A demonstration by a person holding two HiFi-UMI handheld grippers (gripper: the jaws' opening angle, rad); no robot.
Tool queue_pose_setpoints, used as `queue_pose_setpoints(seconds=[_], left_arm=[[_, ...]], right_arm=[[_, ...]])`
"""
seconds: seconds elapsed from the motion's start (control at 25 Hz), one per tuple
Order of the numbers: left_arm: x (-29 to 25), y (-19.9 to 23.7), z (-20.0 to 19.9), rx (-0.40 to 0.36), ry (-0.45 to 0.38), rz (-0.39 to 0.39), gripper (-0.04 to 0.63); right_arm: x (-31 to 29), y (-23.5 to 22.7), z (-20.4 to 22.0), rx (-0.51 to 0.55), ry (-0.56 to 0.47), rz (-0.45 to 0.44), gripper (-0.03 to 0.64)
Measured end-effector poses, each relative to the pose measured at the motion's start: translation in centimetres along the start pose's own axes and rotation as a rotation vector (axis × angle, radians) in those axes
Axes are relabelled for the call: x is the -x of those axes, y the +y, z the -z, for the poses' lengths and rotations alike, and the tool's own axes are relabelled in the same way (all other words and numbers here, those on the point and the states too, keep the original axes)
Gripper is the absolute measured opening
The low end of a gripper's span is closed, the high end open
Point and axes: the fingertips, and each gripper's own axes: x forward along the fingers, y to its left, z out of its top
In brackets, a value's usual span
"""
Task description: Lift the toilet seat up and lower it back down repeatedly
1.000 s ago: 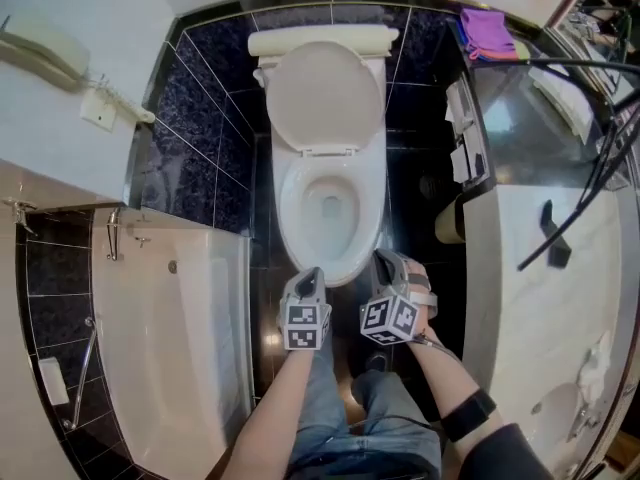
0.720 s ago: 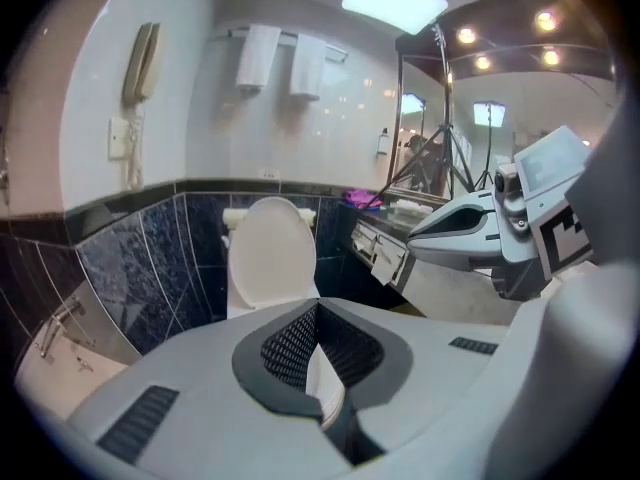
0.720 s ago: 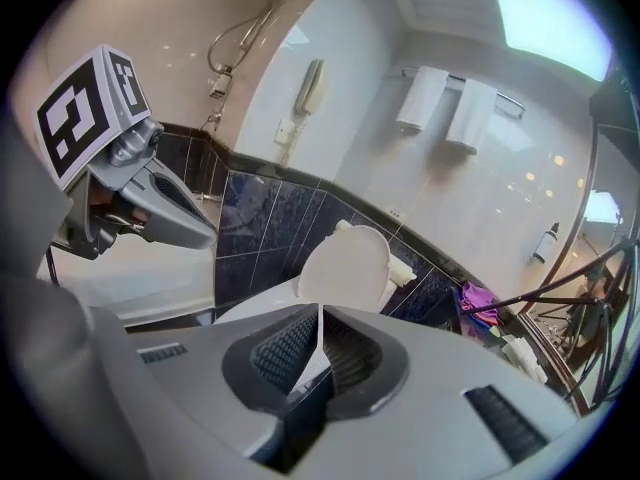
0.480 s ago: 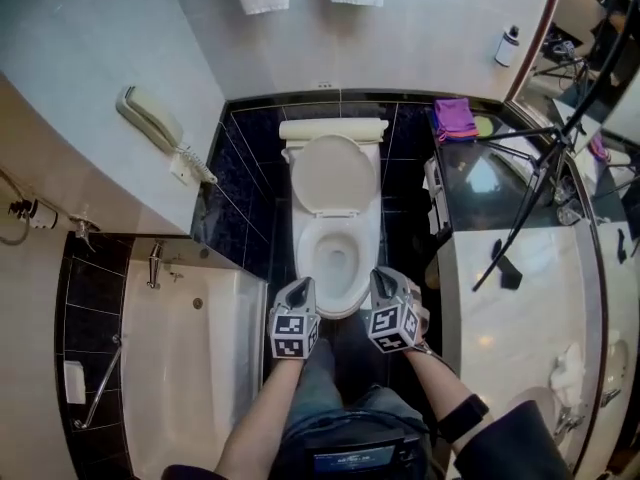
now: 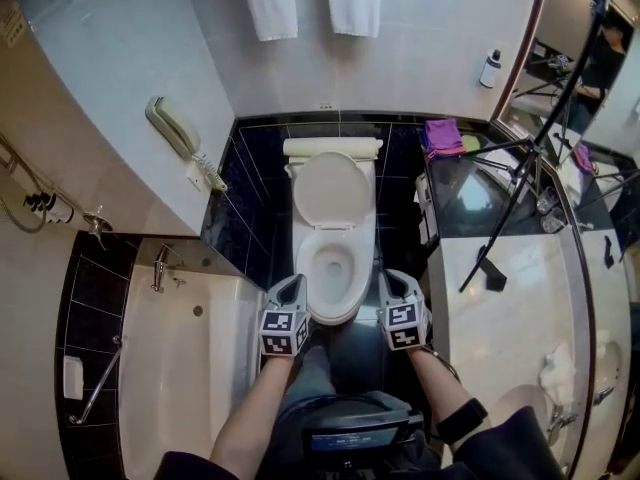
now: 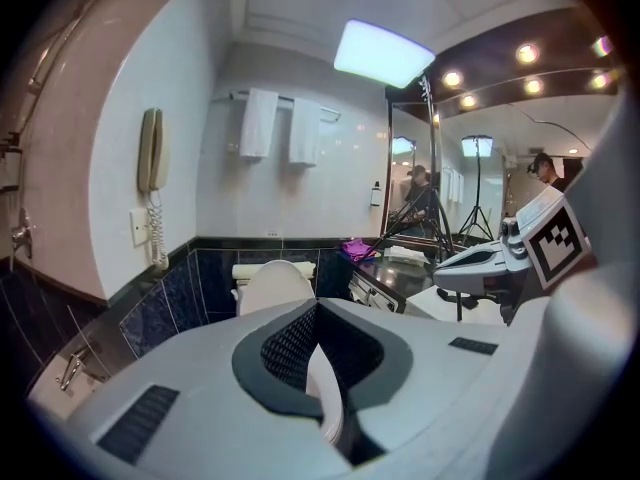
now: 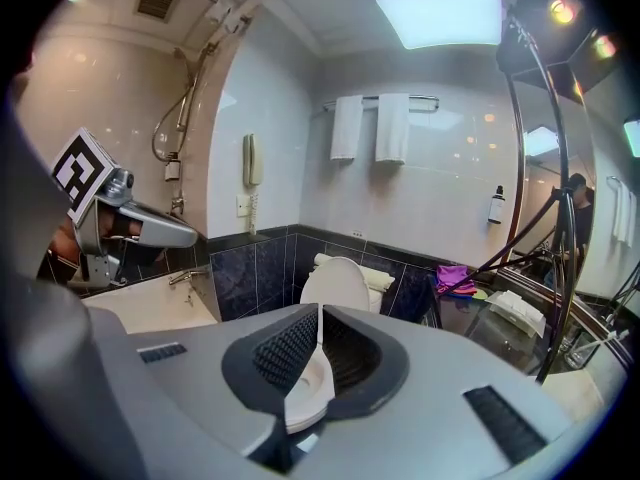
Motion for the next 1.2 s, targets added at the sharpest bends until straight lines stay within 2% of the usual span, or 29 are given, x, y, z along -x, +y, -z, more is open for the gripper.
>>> queue_pose_setpoints(seconds=[0.6, 0.84, 0.92, 1.0, 1.2], left_arm=[[1.9, -0.5, 0.2, -0.004, -0.031, 0.000, -0.011], [1.0, -1.1, 0.8, -0.041, -0.028, 0.015, -0.009], [0.3, -0.9, 1.3, -0.057, -0.027, 0.020, -0.009], [-0.8, -0.6, 2.1, -0.069, -0.016, 0.022, -0.009], [-3.9, 0.2, 5.5, -0.109, 0.033, 0.045, -0.009]], right_arm=[[1.1, 0.5, 1.6, 0.007, 0.018, 0.003, 0.031], [0.0, 0.0, 3.2, -0.015, 0.045, 0.008, 0.034], [-0.9, 0.2, 4.5, -0.044, 0.063, -0.005, 0.037], [-2.4, 0.3, 6.5, -0.097, 0.085, -0.031, 0.084], [-6.4, 0.2, 14.2, -0.279, 0.180, -0.065, 0.126]])
